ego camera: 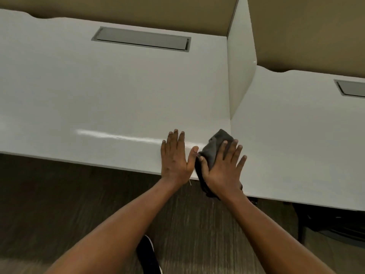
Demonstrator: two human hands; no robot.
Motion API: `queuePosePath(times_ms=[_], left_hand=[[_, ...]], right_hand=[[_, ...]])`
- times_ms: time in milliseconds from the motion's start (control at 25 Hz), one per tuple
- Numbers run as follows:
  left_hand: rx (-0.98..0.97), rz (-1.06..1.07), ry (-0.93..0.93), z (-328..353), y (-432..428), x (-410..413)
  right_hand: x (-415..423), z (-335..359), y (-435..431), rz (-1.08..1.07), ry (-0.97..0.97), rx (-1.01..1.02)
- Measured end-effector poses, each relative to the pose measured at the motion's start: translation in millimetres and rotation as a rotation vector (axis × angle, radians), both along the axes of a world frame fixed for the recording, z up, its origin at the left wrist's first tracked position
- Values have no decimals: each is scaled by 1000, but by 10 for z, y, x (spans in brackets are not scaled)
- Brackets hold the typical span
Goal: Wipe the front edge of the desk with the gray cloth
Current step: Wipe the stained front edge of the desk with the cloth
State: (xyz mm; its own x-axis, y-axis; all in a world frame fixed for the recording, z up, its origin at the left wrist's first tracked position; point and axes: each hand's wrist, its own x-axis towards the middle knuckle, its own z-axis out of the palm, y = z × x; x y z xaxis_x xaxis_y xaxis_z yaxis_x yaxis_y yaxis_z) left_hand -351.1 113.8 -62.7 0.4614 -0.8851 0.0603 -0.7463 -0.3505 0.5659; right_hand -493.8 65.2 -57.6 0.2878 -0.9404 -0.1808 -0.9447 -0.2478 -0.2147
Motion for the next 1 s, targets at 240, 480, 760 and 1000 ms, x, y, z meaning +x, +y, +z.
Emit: queuePosePath(times_ms=[240,480,760,1000], left_hand=[[-4,-13,-157,34,476,1557],[102,291,-314,-12,1060,3717],[79,307,-277,-159,1097,3997],[8,343,-233,-118,1115,3992]], right_hand=[[768,50,-548,-69,17,-29],[1943,37,-1035,-164,-5,-40],[3488,27,-963,-65,-23,-21],[4205,-10,111,569,-51,-12]])
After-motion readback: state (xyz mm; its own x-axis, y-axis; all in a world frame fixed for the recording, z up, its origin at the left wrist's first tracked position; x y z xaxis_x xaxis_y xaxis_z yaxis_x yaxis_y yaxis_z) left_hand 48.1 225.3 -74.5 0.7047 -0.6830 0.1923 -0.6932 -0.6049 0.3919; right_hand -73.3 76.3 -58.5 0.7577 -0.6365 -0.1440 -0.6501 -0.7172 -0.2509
